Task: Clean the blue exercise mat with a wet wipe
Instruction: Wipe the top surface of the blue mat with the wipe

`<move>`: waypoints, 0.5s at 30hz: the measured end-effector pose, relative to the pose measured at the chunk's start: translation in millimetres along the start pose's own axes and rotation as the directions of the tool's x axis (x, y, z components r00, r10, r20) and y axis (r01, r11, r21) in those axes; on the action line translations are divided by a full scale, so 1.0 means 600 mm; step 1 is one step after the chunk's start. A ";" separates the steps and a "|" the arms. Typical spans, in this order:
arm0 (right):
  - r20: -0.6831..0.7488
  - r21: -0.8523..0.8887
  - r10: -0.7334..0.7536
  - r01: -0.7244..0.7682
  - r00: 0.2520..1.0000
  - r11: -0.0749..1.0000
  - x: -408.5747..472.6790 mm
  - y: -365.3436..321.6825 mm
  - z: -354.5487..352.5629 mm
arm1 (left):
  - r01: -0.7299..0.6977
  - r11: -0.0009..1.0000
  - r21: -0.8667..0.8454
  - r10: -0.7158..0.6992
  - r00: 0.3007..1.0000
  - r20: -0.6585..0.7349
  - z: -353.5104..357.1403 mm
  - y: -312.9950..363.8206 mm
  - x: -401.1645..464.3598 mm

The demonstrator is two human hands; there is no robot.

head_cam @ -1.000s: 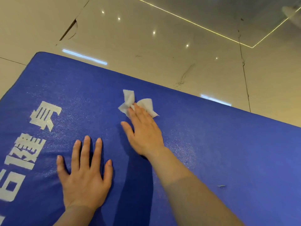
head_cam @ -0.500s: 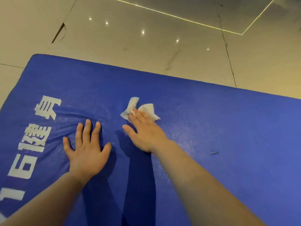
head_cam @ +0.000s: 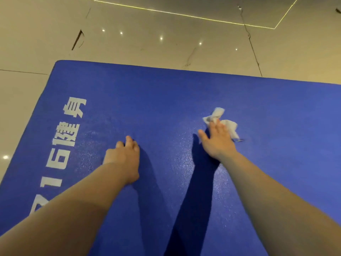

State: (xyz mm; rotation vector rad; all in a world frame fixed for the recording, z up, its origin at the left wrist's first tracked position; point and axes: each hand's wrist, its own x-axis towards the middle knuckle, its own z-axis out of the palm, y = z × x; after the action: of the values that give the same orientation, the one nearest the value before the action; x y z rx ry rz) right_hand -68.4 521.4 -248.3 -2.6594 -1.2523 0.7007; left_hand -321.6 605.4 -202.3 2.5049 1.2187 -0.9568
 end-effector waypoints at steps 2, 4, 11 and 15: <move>0.030 0.018 -0.261 0.260 0.965 0.965 -0.040 -0.061 0.031 | -0.096 0.994 0.061 0.097 0.995 -0.012 0.018 0.035 -0.027; 0.111 0.039 -0.456 0.455 0.883 0.890 -0.083 -0.117 0.062 | -0.148 0.987 0.065 0.149 0.989 -0.005 0.043 0.065 -0.060; 0.063 0.091 -0.294 0.288 0.954 0.953 -0.087 -0.021 0.030 | -0.318 0.946 0.057 0.318 0.890 -0.326 0.195 0.013 -0.137; -0.012 -0.029 0.084 -0.085 0.996 0.996 -0.140 0.067 0.033 | -0.324 0.937 0.131 0.348 0.899 -0.267 0.217 -0.034 -0.153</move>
State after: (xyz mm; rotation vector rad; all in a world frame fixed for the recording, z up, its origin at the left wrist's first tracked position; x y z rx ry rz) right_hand -95.4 430.3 -248.2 -2.7502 -1.1625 0.6838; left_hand -439.5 503.8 -243.1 2.8692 0.7753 -0.5852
